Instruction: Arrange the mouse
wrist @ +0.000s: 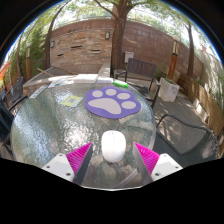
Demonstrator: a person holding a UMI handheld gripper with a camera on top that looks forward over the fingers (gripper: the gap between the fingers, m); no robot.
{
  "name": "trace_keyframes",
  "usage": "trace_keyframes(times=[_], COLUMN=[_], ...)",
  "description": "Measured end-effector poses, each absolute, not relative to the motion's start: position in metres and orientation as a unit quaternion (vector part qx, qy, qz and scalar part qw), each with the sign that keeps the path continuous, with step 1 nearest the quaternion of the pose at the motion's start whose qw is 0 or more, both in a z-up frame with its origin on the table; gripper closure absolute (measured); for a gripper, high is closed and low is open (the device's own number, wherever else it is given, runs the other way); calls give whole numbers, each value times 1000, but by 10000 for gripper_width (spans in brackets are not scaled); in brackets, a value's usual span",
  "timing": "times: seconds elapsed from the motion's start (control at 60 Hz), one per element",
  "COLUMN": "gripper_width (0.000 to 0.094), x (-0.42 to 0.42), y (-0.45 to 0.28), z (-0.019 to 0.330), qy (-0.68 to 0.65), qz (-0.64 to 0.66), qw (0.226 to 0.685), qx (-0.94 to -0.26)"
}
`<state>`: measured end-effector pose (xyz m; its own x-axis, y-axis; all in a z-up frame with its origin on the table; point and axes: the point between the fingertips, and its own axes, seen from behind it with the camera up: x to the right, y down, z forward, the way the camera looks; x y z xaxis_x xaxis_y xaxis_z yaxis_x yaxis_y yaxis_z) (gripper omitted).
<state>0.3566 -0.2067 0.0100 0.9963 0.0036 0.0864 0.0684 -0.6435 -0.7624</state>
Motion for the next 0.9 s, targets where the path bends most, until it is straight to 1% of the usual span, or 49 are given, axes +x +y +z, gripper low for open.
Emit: trace_keyframes(times=[0.033, 0.05, 0.117, 0.15, 0.217, 0.233, 0.25, 0.267, 0.283, 0.383, 0.5, 0.567, 0.633, 0.75, 0.833, 0.867, 0.9], gripper_width=[125, 125, 150, 181, 299, 376, 429, 428, 438, 505, 578, 597, 597, 598, 598, 598, 599], x=[359, 362, 362, 361, 360, 356, 355, 371, 371, 360, 357, 357, 347, 323, 311, 307, 307], y=[-194, -195, -183, -182, -170, -170, -171, -173, -173, -170, -172, -174, -178, -180, -156, -141, -120], z=[-5, -4, -18, -12, -18, -18, -19, -9, -9, -16, -18, -9, 12, 84, 141, 169, 188], qy=[-20, -18, -9, -5, -6, -9, -9, -8, -8, -16, -19, -23, -26, -25, -36, -37, -38], qz=[-34, -32, -15, 0, -6, 0, 1, -1, -4, -13, -18, -20, -23, 4, 20, 22, 25], qw=[417, 413, 401, 407, 409, 408, 407, 410, 411, 410, 397, 396, 402, 439, 476, 495, 511], qx=[-908, -910, -916, -914, -913, -913, -913, -912, -912, -912, -917, -918, -915, -898, -879, -868, -858])
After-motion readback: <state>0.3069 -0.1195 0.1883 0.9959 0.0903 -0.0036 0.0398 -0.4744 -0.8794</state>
